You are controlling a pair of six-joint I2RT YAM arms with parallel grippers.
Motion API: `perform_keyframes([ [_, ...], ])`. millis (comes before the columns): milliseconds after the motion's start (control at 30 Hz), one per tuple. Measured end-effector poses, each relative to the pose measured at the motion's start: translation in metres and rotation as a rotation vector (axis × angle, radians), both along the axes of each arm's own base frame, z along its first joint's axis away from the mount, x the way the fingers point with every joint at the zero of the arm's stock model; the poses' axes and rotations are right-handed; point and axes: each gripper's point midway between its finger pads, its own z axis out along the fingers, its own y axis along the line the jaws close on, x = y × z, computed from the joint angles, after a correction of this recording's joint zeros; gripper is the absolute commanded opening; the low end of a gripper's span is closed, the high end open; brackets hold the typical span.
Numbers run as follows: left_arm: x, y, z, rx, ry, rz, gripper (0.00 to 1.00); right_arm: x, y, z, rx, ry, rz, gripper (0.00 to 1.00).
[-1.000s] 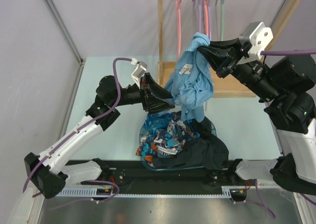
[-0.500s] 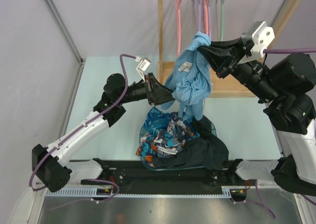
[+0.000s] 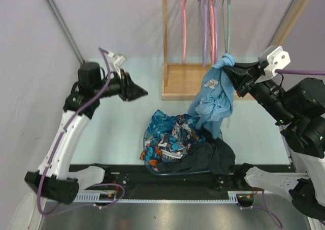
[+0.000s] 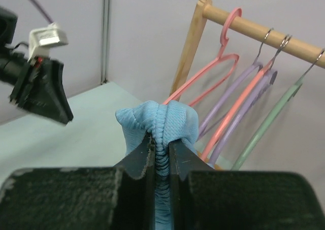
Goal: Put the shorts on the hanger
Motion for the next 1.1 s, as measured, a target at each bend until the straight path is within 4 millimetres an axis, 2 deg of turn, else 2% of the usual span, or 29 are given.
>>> perform_keyframes([
  [100, -0.040, -0.012, -0.016, -0.074, -0.001, -0.103, 0.79, 0.000, 0.002, 0.005, 0.019, -0.005, 0.007, 0.00],
  [167, -0.067, -0.026, -0.023, -0.158, 0.002, -0.171, 0.77, 0.002, 0.009, 0.014, 0.037, -0.011, 0.034, 0.00],
  [200, -0.074, -0.035, -0.021, -0.189, 0.001, -0.207, 0.75, 0.003, 0.013, 0.019, 0.044, -0.017, 0.046, 0.00],
  [267, -0.087, -0.060, -0.003, -0.258, -0.029, -0.310, 0.75, 0.004, 0.020, 0.029, 0.061, -0.030, 0.067, 0.00],
  [333, -0.091, -0.077, 0.005, -0.303, -0.034, -0.365, 0.74, 0.008, 0.026, 0.034, 0.068, -0.031, 0.083, 0.00],
  [433, -0.089, -0.097, 0.015, -0.379, -0.026, -0.414, 0.73, 0.011, 0.036, 0.041, 0.073, -0.034, 0.111, 0.00],
  [533, -0.079, -0.106, 0.023, -0.438, -0.019, -0.419, 0.71, 0.010, 0.043, 0.051, 0.091, -0.043, 0.144, 0.00],
  [700, -0.061, -0.115, 0.037, -0.498, -0.007, -0.397, 0.66, 0.002, 0.050, 0.066, 0.133, -0.072, 0.197, 0.00],
  [867, -0.052, -0.119, 0.046, -0.568, 0.028, -0.379, 0.65, -0.001, 0.056, 0.074, 0.161, -0.085, 0.227, 0.00],
  [1100, -0.054, -0.128, 0.061, -0.680, 0.061, -0.428, 0.65, -0.001, 0.059, 0.078, 0.188, -0.084, 0.237, 0.00],
])
